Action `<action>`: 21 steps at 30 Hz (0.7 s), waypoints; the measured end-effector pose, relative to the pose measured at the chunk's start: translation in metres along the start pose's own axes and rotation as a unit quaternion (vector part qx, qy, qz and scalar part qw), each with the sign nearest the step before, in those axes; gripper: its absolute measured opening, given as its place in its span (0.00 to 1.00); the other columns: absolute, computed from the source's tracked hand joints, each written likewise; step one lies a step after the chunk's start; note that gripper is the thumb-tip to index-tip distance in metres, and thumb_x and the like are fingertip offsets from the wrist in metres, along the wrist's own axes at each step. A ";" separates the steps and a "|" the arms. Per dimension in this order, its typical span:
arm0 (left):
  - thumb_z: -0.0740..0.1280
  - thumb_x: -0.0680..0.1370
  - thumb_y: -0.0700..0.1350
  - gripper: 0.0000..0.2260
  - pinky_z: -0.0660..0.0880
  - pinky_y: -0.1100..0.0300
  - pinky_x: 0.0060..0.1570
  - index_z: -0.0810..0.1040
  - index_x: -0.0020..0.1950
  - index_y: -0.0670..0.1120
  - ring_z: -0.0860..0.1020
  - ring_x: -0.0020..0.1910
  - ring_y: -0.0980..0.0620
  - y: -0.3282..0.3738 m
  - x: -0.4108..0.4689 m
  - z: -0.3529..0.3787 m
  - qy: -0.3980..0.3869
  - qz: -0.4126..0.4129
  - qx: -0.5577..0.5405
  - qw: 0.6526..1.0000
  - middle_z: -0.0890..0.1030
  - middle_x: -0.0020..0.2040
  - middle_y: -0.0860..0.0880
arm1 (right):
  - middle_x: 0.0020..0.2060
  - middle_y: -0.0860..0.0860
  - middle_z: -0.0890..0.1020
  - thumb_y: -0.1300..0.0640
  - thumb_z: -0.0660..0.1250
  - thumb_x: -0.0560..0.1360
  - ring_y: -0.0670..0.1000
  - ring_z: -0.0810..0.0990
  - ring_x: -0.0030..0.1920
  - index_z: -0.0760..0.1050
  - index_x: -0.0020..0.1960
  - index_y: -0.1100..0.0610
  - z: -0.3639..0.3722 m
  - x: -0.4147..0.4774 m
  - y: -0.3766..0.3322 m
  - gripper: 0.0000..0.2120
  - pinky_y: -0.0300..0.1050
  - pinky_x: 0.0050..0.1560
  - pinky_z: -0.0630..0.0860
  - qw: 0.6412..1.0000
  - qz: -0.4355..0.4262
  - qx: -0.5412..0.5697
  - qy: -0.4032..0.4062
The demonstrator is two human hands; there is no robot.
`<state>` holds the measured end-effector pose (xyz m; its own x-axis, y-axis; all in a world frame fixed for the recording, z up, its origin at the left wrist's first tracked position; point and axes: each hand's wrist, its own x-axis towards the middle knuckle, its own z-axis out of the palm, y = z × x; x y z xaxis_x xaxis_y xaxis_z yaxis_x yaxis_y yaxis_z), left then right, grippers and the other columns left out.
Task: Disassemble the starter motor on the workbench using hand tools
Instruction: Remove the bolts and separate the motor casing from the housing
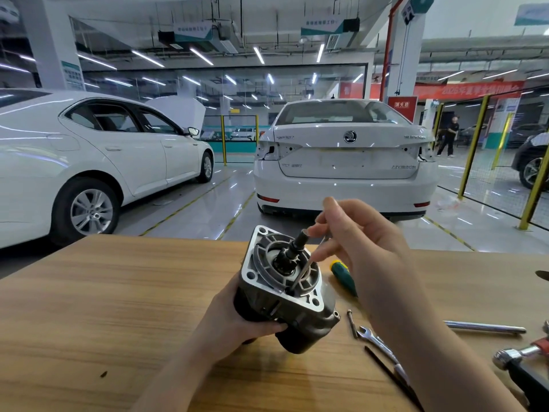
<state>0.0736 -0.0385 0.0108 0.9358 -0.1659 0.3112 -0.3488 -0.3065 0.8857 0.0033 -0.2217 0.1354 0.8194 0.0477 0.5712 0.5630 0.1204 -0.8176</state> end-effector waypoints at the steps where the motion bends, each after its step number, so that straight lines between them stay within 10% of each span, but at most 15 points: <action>1: 0.81 0.53 0.56 0.33 0.72 0.68 0.48 0.75 0.55 0.61 0.77 0.53 0.66 0.000 0.000 0.000 0.001 -0.001 0.000 1.000 0.81 0.53 0.61 | 0.31 0.47 0.81 0.41 0.66 0.66 0.45 0.79 0.28 0.78 0.35 0.49 0.000 -0.001 0.000 0.12 0.34 0.37 0.76 1.000 -0.005 -0.002 0.005; 6: 0.80 0.53 0.56 0.32 0.72 0.71 0.46 0.74 0.54 0.63 0.77 0.52 0.67 0.002 0.001 0.000 -0.005 0.002 0.004 1.000 0.81 0.53 0.63 | 0.39 0.52 0.84 0.48 0.61 0.74 0.47 0.81 0.34 0.79 0.47 0.52 0.002 0.000 0.005 0.11 0.40 0.44 0.77 0.998 0.005 0.059 -0.025; 12: 0.80 0.50 0.55 0.31 0.71 0.81 0.37 0.74 0.51 0.66 0.76 0.49 0.71 -0.002 0.000 0.000 0.008 -0.005 0.003 1.000 0.80 0.50 0.66 | 0.23 0.50 0.77 0.45 0.59 0.72 0.44 0.70 0.22 0.80 0.35 0.51 0.006 0.004 0.011 0.15 0.40 0.37 0.74 0.978 0.062 0.200 0.007; 21: 0.80 0.50 0.58 0.31 0.72 0.79 0.38 0.73 0.51 0.69 0.76 0.50 0.71 -0.002 -0.001 0.000 0.009 0.008 0.016 1.000 0.80 0.51 0.67 | 0.25 0.46 0.77 0.45 0.66 0.64 0.41 0.71 0.24 0.74 0.43 0.56 0.004 0.001 0.012 0.16 0.37 0.37 0.76 0.991 0.018 0.076 0.106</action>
<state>0.0736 -0.0378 0.0090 0.9310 -0.1539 0.3311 -0.3643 -0.3333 0.8696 0.0101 -0.2160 0.1261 0.8520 -0.1531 0.5007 0.5234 0.2703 -0.8081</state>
